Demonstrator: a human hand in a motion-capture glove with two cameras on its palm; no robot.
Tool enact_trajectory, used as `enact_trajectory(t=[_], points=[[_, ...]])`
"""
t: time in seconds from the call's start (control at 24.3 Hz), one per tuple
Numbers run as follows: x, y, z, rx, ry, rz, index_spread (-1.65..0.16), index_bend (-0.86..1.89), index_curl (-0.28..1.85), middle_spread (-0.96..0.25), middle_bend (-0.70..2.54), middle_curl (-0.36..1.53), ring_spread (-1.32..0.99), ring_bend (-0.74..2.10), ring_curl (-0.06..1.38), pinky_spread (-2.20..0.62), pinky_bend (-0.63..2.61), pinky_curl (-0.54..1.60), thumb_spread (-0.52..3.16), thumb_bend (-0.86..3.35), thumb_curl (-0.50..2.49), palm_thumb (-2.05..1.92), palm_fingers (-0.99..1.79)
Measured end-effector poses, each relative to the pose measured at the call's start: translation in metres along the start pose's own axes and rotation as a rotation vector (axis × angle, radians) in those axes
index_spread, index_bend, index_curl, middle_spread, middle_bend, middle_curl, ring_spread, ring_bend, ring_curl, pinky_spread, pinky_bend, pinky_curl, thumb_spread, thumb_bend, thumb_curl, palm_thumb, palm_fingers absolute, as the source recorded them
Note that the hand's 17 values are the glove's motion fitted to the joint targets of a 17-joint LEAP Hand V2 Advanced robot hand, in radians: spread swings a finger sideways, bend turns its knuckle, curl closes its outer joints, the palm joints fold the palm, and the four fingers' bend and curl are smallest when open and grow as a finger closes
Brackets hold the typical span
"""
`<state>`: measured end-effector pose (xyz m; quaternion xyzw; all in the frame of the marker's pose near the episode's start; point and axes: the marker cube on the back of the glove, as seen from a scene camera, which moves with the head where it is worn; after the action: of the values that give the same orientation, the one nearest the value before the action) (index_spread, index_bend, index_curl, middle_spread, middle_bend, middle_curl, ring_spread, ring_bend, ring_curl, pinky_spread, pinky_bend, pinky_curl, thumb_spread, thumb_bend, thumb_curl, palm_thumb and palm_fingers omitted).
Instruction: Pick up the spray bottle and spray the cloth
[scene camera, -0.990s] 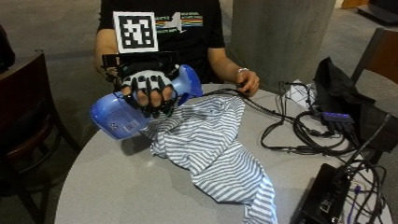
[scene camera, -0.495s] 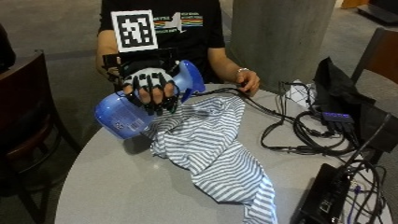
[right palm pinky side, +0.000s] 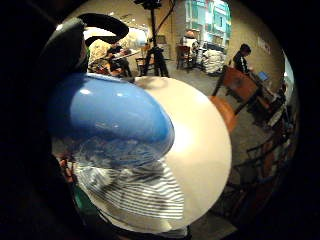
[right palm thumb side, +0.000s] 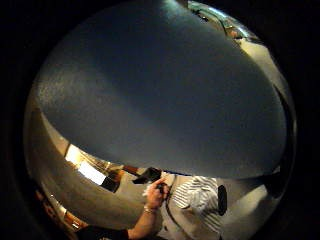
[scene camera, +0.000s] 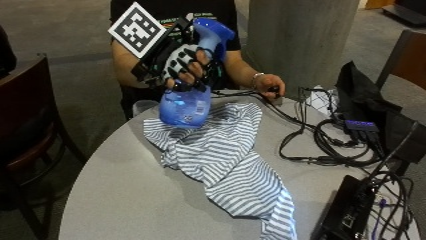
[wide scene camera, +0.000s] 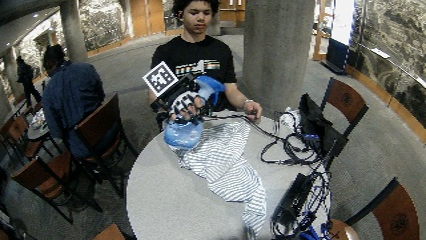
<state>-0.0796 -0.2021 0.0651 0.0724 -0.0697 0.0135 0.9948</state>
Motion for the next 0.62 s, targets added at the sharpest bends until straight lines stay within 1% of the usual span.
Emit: enact_trajectory(t=[0.12, 0.37, 0.62], points=[[-0.025, 0.006, 0.011, -0.022, -0.162, 0.006, -0.16, 0.35, 0.63, -0.1, 0.55, 0.53, -0.18, 0.57, 0.49, -0.14, 0.21, 0.5, 0.31, -0.03, 0.76, 1.01, 1.27], [-0.07, 0.01, 0.049, -0.139, -0.489, 0.029, -0.16, 0.35, 0.63, -0.1, 0.55, 0.52, -0.18, 0.57, 0.49, -0.14, 0.21, 0.51, 0.31, -0.04, 0.76, 1.01, 1.27], [-0.101, 0.022, 0.106, -0.196, -0.625, 0.057, -0.16, 0.34, 0.63, -0.1, 0.54, 0.52, -0.18, 0.57, 0.49, -0.14, 0.21, 0.51, 0.32, -0.04, 0.76, 1.01, 1.27]])
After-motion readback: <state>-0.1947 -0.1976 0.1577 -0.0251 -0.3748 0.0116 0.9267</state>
